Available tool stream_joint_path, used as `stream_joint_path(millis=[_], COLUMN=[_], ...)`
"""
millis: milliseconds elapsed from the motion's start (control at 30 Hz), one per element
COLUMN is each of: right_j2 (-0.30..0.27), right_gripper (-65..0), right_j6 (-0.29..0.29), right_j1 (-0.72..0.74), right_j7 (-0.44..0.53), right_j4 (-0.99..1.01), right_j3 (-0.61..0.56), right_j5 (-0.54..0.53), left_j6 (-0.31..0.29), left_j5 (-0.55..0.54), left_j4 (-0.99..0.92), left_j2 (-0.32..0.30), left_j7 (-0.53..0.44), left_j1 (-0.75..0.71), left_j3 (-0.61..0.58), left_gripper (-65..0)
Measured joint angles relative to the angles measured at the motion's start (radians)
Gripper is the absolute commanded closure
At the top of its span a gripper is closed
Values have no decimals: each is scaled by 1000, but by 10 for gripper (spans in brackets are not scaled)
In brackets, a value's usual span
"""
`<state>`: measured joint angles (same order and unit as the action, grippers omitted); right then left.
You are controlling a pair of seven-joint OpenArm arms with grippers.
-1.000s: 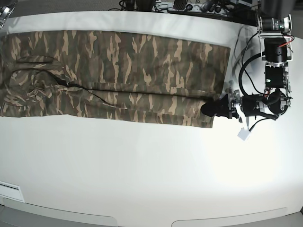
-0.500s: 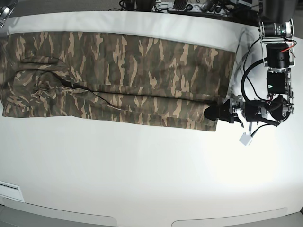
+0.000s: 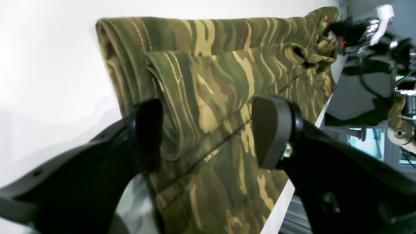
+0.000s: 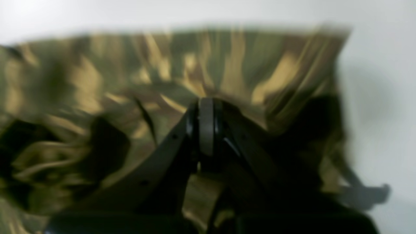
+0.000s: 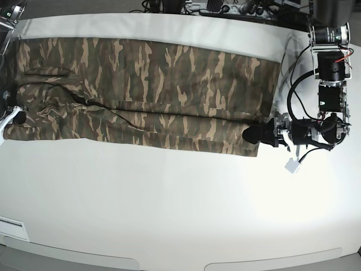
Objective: Fold the T-shirt properly
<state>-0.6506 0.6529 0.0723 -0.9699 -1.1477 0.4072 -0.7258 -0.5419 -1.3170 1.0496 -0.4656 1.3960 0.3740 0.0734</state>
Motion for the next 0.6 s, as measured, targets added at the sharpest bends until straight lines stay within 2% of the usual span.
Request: stream_joint_path(millis=[133, 333, 400, 600], right_j2=[-3, 23, 31, 44], right_gripper=[0, 0, 0, 0], right_j6=[6, -76, -140, -396], right_j1=[8, 11, 12, 25], right_j7=[46, 53, 65, 66], right_j4=[44, 43, 41, 35], right_j3=[-32, -32, -32, -32], right_j5=[15, 83, 105, 216], left_j6=[0, -4, -4, -4], left_j5=[-2, -18, -19, -21], left_j4=[0, -2, -3, -2], left_j2=[-6, -21, -22, -48], left_j7=[0, 3, 10, 1], left_j1=[0, 25, 54, 106], left_j3=[0, 0, 0, 0], left_gripper=[-447, -447, -447, -447])
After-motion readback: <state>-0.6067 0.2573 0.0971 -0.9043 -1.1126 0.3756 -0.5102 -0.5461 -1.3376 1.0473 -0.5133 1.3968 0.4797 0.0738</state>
